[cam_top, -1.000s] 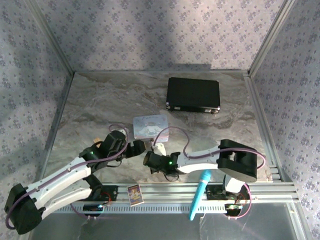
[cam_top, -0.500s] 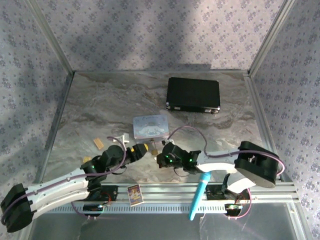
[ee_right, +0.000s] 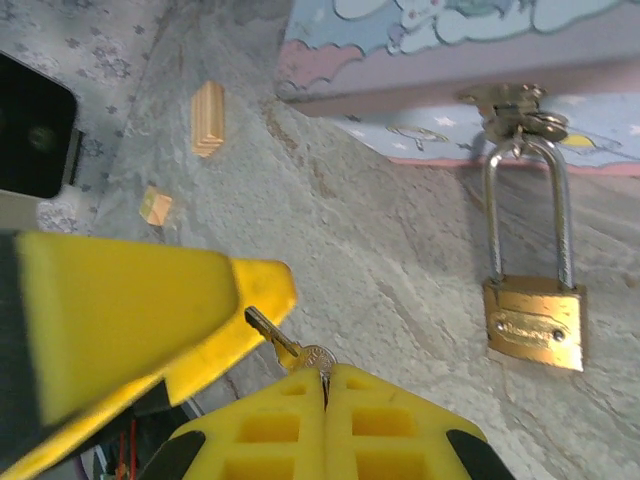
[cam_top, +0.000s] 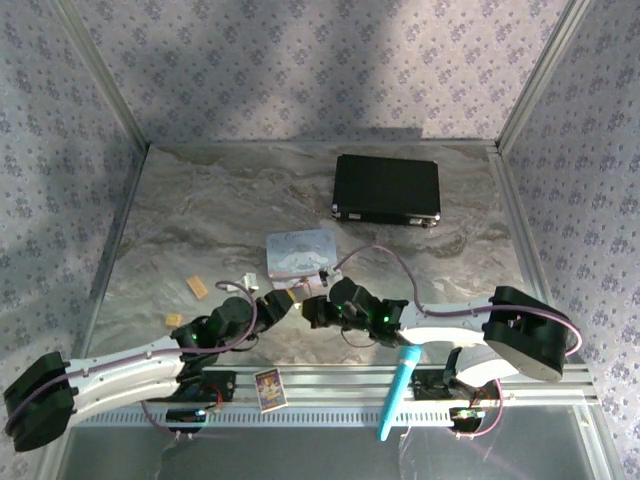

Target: Unlock the padlock with the key

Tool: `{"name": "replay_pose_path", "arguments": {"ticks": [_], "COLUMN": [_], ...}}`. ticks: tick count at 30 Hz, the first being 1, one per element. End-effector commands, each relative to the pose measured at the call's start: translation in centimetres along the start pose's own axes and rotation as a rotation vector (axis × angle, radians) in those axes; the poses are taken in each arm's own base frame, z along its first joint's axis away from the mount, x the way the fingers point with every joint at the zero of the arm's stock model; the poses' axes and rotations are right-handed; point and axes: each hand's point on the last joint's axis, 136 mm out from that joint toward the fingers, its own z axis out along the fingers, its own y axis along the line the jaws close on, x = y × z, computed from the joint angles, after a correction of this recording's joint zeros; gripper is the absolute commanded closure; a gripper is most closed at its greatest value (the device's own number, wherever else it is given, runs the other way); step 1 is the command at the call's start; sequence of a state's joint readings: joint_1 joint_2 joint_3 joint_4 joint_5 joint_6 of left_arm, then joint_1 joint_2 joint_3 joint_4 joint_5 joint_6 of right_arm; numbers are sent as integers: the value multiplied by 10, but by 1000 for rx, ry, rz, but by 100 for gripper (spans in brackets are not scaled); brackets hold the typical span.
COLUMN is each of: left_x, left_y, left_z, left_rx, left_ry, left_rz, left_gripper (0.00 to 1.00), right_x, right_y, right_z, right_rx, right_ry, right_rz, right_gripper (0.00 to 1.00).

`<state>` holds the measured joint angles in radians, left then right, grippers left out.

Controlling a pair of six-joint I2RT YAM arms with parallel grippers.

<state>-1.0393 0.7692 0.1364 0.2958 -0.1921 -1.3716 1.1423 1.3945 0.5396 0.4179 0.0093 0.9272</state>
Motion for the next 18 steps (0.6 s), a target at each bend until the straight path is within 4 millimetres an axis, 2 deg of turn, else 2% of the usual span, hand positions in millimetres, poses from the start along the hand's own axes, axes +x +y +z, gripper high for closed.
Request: {"name": "replay_pose_path", "arguments": {"ticks": [1,3,6,9,12,13,14,15,18], "left_x": [-4,-4,-4,-4,-3,-3,-4,-4,-7], "left_y": [-28,-30,-29,-29,-31,-33,-35,-39,-56], "left_z": [1,1,1,1,1,0,-1,-2,-7], "left_rx": [76,77,66,61,67,72,76,77,90], "left_ry": [-15,-16,-20,-19,-10,-9,-9,-7,13], "left_rz": [-30,-26,-24,-22,-1,13,29,62,191], "left_gripper": [59,65,79,98,100,100,100,100,100], "right_x": [-19,-17,-16,-15,-14,-14,-15,-14,-21], "right_y": [21,22,23,24,31,35,36,33,14], "right_z": [-2,-1,1,2,2,1,0,-2,-16], "right_rx": [-63,-66,-74,-82,-128,-145,-144,-125,-27], "right_ry": [-51,-46,-43,-36,-26,-25,-21,-17,-51], "right_rz": [-6,-7,-1,1,15,16,10,-3,-22], "right_gripper": [99,99,99,99,99,95,84,66,28]}}
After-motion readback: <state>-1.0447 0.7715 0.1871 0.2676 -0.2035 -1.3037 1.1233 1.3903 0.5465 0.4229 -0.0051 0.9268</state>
